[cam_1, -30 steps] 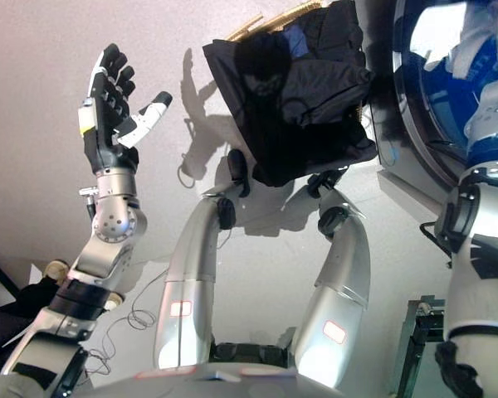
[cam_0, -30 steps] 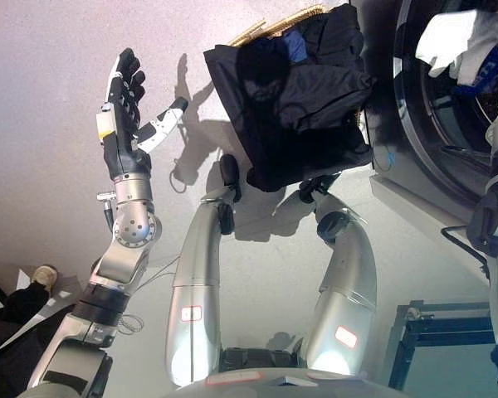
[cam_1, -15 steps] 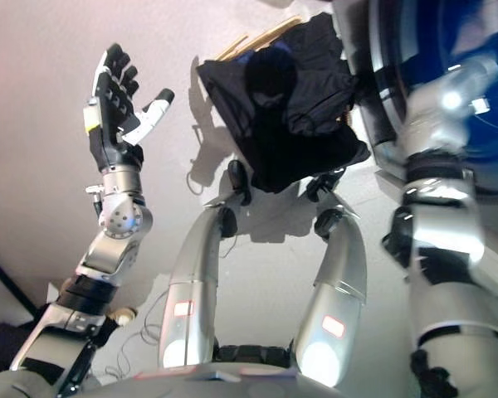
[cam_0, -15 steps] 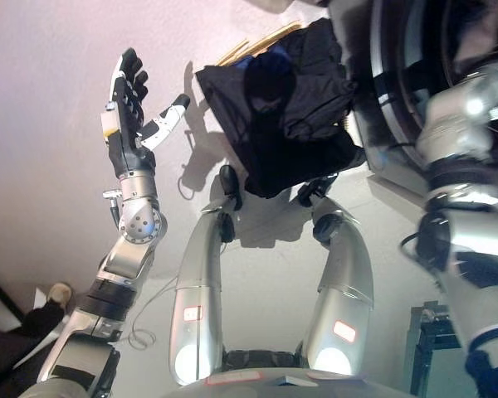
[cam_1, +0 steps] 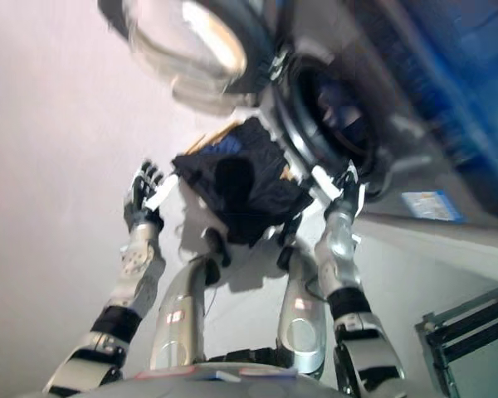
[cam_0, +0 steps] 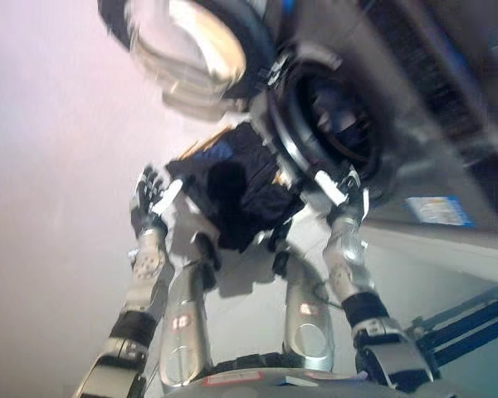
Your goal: Put the clothes in the basket into the washing machine.
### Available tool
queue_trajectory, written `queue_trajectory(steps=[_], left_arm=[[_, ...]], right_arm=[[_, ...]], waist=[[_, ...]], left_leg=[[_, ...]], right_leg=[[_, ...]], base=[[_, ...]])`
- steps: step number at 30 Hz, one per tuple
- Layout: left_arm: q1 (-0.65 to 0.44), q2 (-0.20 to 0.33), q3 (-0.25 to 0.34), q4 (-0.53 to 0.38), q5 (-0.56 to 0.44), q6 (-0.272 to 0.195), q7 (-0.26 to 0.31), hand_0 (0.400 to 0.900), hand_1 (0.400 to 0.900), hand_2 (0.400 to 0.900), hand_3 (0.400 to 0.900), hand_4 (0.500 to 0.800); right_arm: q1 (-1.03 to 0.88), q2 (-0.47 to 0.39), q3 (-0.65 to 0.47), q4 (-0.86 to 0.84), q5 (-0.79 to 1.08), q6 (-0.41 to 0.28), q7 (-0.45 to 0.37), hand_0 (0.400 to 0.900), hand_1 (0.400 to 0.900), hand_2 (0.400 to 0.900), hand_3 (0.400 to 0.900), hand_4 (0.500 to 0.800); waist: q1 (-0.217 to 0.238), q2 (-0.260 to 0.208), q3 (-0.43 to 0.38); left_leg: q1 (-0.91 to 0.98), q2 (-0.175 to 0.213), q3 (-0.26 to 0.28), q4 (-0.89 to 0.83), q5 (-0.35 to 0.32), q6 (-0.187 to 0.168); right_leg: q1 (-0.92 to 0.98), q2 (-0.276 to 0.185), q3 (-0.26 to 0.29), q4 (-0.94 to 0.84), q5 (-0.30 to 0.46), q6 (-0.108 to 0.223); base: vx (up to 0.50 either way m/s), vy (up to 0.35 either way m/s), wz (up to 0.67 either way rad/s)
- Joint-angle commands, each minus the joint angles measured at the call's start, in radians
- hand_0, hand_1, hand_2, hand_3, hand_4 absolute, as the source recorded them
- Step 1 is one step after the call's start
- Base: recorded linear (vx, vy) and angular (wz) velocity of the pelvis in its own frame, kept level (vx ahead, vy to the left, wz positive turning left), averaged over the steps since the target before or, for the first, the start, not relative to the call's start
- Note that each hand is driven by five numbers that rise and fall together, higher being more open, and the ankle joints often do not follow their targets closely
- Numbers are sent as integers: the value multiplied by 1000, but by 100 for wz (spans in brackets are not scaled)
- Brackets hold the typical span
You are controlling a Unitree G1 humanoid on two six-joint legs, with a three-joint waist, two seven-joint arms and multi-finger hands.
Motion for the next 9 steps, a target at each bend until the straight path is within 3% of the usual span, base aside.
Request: queue_trajectory(steps=[1, 8, 9], left_arm=[[44, -49, 24, -6, -4, -46, -55, 900, 900, 900, 900, 800], [77, -79, 82, 225, 26, -1, -100, 900, 900, 900, 900, 800], [76, -79, 82, 226, 26, -1, -101, 900, 900, 900, 900, 800]], right_arm=[[-3, -32, 14, 46, -73, -20, 51, 900, 900, 900, 900, 800], [48, -24, 13, 333, -127, 46, 87, 900, 900, 900, 900, 800], [48, -24, 13, 333, -127, 46, 87, 900, 900, 900, 900, 800]], waist=[[-11, 79, -111], [-12, 64, -232], [-12, 64, -231]], left_leg=[[307, -43, 23, -385, 64, 1], [458, -28, 69, -487, 106, -45], [461, -27, 69, -488, 107, -46]], right_leg=[[25, -3, -34, 20, 29, 122], [249, 41, 15, -164, 46, 135], [252, 42, 15, -166, 47, 135]], base=[[83, -29, -10], [106, -28, -14], [63, -16, -5]])
